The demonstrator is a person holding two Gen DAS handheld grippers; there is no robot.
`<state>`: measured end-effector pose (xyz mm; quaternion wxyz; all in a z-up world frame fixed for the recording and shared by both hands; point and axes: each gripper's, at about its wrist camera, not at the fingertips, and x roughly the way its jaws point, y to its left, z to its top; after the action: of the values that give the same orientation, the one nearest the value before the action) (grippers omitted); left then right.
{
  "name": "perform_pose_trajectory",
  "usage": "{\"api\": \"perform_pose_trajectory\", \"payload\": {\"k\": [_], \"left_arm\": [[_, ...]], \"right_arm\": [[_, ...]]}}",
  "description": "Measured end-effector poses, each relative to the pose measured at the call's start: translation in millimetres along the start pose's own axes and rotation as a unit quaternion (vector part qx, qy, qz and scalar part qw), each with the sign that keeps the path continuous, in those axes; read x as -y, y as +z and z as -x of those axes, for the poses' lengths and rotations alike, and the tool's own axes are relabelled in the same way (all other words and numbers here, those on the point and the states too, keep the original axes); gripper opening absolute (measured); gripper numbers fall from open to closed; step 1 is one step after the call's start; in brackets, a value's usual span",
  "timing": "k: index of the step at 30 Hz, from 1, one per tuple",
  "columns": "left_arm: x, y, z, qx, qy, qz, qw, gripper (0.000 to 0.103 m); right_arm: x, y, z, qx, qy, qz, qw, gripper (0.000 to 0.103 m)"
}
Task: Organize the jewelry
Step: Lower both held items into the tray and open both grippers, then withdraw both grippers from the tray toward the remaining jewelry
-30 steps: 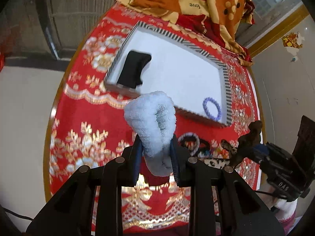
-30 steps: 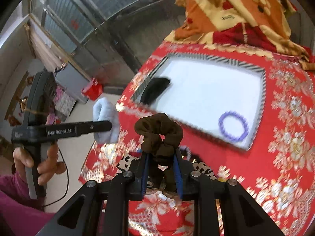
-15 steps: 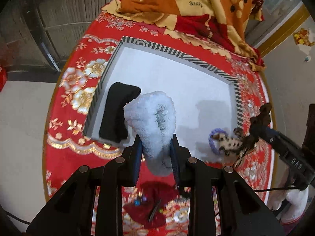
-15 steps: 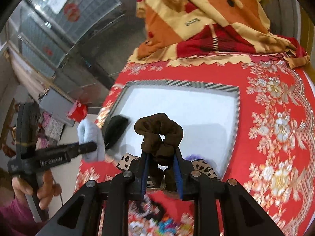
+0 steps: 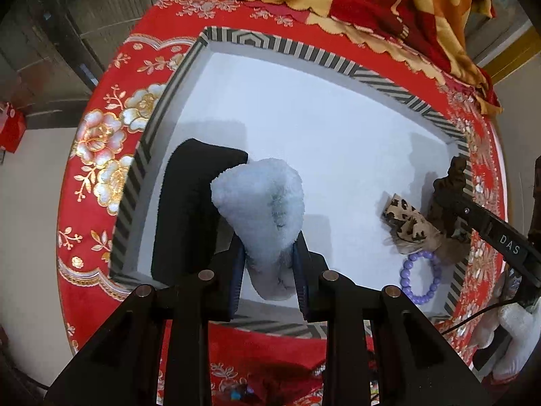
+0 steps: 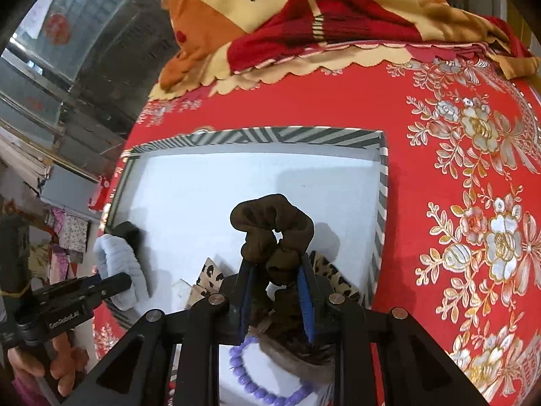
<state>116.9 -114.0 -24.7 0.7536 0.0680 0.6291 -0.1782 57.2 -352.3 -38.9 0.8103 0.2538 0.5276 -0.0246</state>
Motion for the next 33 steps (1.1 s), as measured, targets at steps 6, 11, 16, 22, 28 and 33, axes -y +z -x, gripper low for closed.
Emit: {"api": "perform_pose_trajectory", "payload": {"k": [6,11,16,22,28,33], "left_arm": [[3,2,-5,0.005,0.008,0.001,1.0000,0.028],[3,1,-6,0.006,0.009,0.001,0.9999,0.041],[0,-6,8,0.023,0.000,0.001,0.9997,0.049],[-3,-26,40,0.056,-0.003,-0.013,0.9983,0.050],[-7,-59,58,0.066,-0.006,-0.039,0.9970,0.050],[-14,-84,68,0.073,-0.009,-0.046,0.9962,0.050]], "right_arm": [[-3,1,-1,0.008,-0.026,0.019,0.999,0.043],[-13,-4,14,0.025,-0.037,0.040,0.998,0.044],[-25,-18,38,0.045,-0.046,0.051,0.997,0.044],[-40,-48,77,0.072,-0.047,0.057,0.995,0.044],[-47,-86,109,0.083,-0.036,0.050,0.995,0.044],[-44,-126,127,0.091,-0.026,0.021,0.995,0.044]]}}
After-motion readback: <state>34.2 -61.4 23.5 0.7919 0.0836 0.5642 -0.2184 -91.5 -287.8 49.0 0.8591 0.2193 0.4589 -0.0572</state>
